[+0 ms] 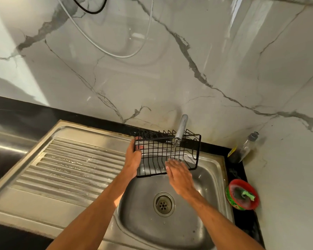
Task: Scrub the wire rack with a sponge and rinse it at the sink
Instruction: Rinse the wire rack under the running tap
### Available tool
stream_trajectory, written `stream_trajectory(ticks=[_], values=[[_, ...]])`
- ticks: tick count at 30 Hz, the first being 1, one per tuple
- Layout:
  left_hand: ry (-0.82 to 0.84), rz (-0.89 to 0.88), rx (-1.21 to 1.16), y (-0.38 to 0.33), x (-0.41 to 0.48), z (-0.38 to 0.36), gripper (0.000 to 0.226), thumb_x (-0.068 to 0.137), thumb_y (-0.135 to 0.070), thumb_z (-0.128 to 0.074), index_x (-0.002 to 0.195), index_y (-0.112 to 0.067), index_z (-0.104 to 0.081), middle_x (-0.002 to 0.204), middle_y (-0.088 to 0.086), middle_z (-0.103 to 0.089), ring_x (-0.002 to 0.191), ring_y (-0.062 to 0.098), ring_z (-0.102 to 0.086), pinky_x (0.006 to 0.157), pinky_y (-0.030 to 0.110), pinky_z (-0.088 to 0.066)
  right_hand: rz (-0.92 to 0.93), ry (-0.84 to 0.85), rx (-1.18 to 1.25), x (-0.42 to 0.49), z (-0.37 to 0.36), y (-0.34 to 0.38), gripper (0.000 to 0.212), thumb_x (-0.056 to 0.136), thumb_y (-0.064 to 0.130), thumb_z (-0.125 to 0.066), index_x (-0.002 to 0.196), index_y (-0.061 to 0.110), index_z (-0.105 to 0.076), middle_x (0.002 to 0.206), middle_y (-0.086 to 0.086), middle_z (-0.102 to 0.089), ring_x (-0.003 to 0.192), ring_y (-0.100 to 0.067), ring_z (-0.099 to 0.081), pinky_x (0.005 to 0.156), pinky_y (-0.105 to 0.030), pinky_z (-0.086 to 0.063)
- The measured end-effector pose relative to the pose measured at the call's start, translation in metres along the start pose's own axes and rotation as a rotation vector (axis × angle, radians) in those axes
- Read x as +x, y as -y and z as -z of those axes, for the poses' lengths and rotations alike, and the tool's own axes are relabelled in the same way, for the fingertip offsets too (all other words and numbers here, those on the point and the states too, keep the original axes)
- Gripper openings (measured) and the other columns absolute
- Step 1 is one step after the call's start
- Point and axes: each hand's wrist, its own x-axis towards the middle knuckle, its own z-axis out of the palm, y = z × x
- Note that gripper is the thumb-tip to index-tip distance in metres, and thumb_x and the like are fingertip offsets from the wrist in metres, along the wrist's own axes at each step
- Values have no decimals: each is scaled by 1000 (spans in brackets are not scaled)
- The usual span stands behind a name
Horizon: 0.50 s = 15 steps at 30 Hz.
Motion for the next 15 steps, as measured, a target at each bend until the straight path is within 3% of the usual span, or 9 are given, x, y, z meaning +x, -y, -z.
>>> stream_trajectory(ticks=[3,5,7,10,11,15], values=[[-9,20,-37,2,-3,-2,53,100,-1,-40,143,-31,-50,138,8,-60,135,39,-49,114,61,-35,-92,-74,-4,2,8,22,70,103,51,-2,129,22,-60,140,-4,-58,137,-20,-46,120,-43,-27],[1,8,-52,3,-2,-4,54,97,1,-40,138,-33,-52,137,8,-60,135,41,-48,114,63,-32,25,-41,37,1,0,47,57,106,46,-14,133,19,-57,145,-7,-53,140,-24,-42,121,-44,-25],[25,-5,-58,1,-2,-5,56,95,2,-40,136,-34,-53,138,9,-59,136,43,-47,114,64,-31,108,-20,72,-5,-5,56,59,106,49,-14,145,18,-46,154,-6,-42,146,-24,-34,122,-46,-22],[30,-11,-35,0,-3,-6,57,96,0,-41,142,-33,-49,141,8,-57,137,42,-46,114,65,-31,-149,-155,167,2,3,35,49,107,42,-25,144,20,-48,154,-7,-43,146,-23,-34,120,-36,-21],[24,-5,-36,0,-3,-5,55,98,-2,-41,141,-34,-49,141,7,-57,136,40,-47,114,64,-32,-188,-128,142,3,3,34,49,107,43,-24,145,21,-45,157,-9,-39,148,-24,-29,121,-36,-16],[29,25,-46,6,-2,-3,56,97,-3,-42,141,-37,-50,142,7,-57,136,37,-48,114,65,-33,-4,66,21,-3,-6,39,69,100,58,-7,147,23,-43,163,-10,-23,152,-29,-15,123,-42,-10]])
